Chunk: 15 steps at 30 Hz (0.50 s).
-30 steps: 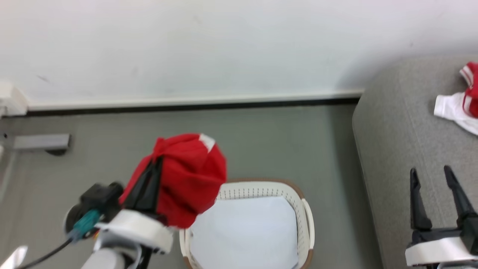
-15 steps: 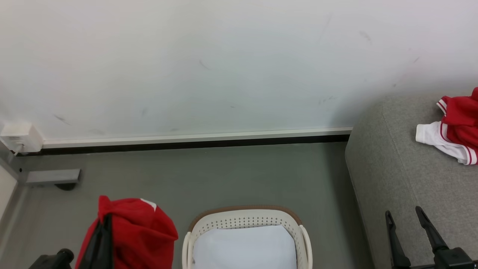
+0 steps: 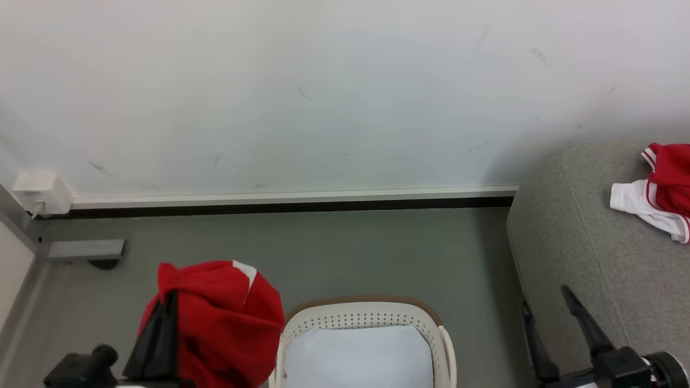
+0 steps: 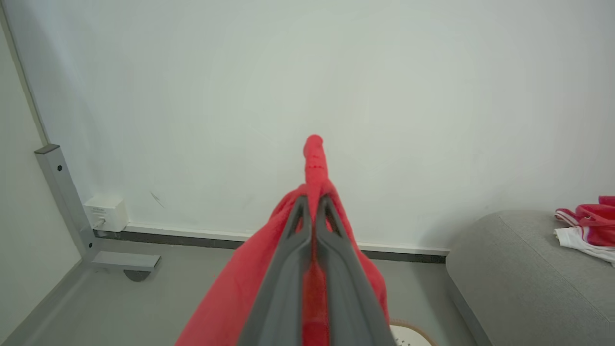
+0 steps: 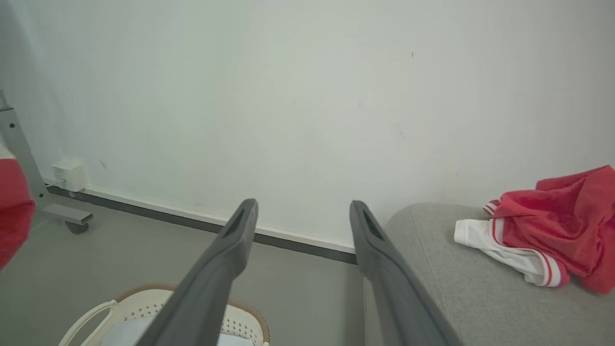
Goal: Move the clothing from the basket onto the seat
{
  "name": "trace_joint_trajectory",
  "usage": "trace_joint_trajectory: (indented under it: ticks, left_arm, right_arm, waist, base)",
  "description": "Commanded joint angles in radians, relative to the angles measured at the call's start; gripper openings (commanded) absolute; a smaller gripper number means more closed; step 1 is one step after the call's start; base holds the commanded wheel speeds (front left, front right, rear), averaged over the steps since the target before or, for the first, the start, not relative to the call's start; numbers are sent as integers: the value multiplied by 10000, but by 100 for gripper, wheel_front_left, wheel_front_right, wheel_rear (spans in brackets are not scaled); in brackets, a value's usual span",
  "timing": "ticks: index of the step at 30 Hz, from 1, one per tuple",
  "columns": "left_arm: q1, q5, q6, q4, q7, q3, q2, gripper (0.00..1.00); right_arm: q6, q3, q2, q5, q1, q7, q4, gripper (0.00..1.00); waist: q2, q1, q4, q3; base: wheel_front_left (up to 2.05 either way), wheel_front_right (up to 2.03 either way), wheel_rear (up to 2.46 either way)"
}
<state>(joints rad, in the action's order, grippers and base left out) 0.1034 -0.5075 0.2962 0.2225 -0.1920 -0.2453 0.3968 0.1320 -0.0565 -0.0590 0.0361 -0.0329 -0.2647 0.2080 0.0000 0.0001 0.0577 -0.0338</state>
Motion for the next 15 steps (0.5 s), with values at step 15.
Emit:
trace_joint_trajectory:
  ticks: [15]
  left_arm:
    - [-2115, 752, -985, 919, 1677, -1760, 192, 0]
  right_arm:
    - [-26, -5951, -1520, 2295, -2646, 153, -908, 100]
  waist:
    - [0, -1, 78, -126]
  base:
    - [0, 0, 0]
